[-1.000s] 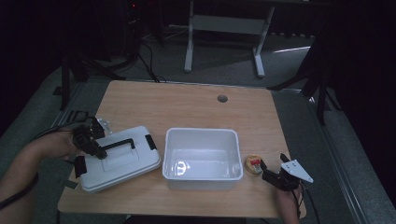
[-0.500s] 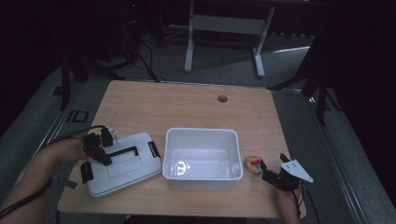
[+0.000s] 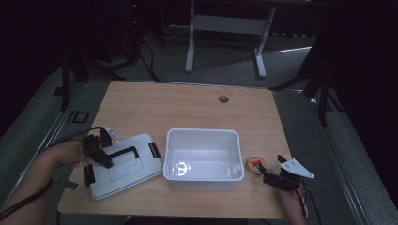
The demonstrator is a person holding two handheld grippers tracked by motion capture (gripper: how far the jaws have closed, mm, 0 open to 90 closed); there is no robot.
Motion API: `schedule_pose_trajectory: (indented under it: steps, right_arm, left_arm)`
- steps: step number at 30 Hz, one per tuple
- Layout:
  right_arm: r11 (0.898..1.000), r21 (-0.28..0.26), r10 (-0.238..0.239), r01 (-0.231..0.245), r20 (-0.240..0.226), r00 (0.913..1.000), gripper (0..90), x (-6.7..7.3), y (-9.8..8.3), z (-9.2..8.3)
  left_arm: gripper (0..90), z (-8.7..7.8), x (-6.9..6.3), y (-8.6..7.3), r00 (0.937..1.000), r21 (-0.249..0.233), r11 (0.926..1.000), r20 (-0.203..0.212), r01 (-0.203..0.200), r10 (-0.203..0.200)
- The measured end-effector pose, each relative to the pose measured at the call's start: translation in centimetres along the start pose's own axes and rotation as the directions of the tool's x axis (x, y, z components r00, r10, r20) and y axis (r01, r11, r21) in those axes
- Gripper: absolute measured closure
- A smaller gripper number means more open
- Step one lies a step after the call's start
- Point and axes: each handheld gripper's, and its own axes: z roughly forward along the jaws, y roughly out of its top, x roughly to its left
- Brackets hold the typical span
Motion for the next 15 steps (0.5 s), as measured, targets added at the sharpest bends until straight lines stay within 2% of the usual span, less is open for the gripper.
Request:
schedule_pose_trajectory:
  steps: [1, 2, 4, 7, 10, 12, 13, 14, 15]
  right_arm:
    - [1.000, 0.009, 0.002, -0.002, -0.020, 0.9998, 14.1, -0.2, 0.0, 0.0]
    - [1.000, 0.018, 0.007, -0.006, -0.045, 0.9989, 14.1, -0.4, 0.0, 0.0]
    - [0.999, 0.050, 0.004, 0.001, -0.109, 0.9941, 14.1, -0.8, 0.0, 0.0]
    - [0.995, 0.096, -0.021, 0.039, -0.177, 0.9840, 14.3, -1.3, 0.1, -0.1]
    - [0.989, 0.120, -0.052, 0.081, -0.225, 0.9729, 14.8, -1.8, 0.3, -0.2]
    - [0.982, 0.154, -0.070, 0.111, -0.247, 0.9665, 15.4, -2.2, 0.6, -0.3]
    - [0.982, 0.154, -0.070, 0.111, -0.247, 0.9665, 15.4, -2.2, 0.6, -0.3]
    - [0.977, 0.175, -0.070, 0.120, -0.266, 0.9613, 15.6, -2.3, 0.7, -0.4]
    - [0.967, 0.218, -0.063, 0.135, -0.308, 0.9494, 15.6, -2.7, 1.3, -0.6]
  left_arm:
    - [55.4, -0.1, 0.1, 0.0, 0.9997, -0.013, 0.9997, 0.005, 0.022, -0.022]
    - [51.3, -0.3, 0.2, 0.0, 0.9988, -0.029, 0.9986, 0.021, 0.045, -0.044]
    - [39.2, -0.5, 0.2, 0.0, 0.9991, -0.054, 0.9976, 0.010, 0.043, -0.042]
    - [25.0, -0.5, 0.2, 0.1, 0.9989, -0.048, 0.9979, 0.018, 0.043, -0.043]
    - [18.5, -0.4, 0.2, 0.0, 0.9991, -0.041, 0.9983, 0.010, 0.042, -0.041]
    - [17.8, -0.4, 0.2, 0.0, 0.9991, -0.039, 0.9984, 0.012, 0.042, -0.041]
    - [17.8, -0.4, 0.2, 0.0, 0.9991, -0.039, 0.9984, 0.012, 0.042, -0.041]
    - [17.8, -0.4, 0.2, -0.1, 0.9989, -0.039, 0.9984, 0.021, 0.041, -0.041]
    - [17.8, -0.4, 0.2, -0.1, 0.9990, -0.039, 0.9984, 0.022, 0.041, -0.040]
